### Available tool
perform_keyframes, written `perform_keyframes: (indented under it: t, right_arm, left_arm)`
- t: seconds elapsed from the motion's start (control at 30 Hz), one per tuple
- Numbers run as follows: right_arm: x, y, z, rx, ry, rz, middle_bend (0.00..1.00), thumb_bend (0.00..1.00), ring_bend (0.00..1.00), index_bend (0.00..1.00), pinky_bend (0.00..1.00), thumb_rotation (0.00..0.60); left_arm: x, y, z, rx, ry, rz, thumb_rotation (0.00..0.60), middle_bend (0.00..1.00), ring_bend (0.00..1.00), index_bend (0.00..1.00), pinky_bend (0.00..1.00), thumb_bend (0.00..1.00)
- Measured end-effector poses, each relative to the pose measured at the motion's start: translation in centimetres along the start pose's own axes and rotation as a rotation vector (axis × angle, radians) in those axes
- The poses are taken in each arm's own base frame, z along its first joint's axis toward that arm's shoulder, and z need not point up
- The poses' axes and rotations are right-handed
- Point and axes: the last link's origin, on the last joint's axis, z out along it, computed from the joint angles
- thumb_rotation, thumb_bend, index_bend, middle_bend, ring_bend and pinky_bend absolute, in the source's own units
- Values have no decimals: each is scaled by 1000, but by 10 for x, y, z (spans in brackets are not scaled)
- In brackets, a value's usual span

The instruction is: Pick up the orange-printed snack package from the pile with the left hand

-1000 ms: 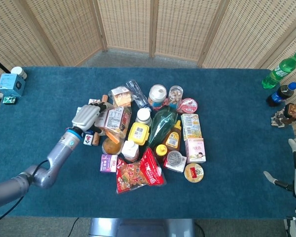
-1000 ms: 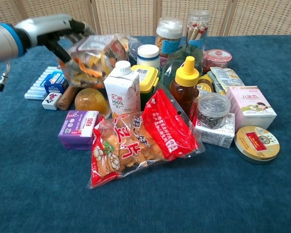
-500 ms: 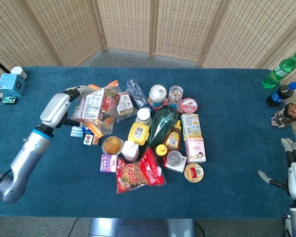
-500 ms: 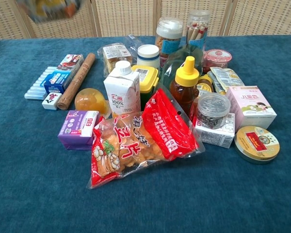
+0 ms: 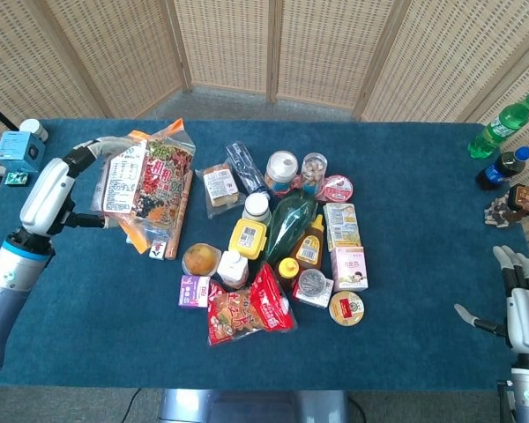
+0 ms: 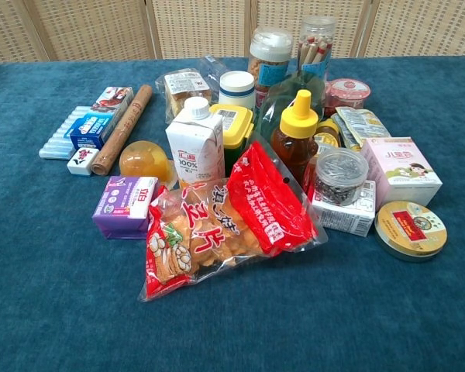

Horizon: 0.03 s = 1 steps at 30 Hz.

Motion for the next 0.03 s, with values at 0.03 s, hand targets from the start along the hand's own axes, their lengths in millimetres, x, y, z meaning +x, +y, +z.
perform_keyframes:
  t: [0.03]
  right_arm:
    - [0, 0, 0, 1, 0, -1, 0, 0, 0, 0, 0, 515]
  left_arm:
    - [0, 0, 0, -2, 1, -1, 600, 794, 894, 841, 873, 296]
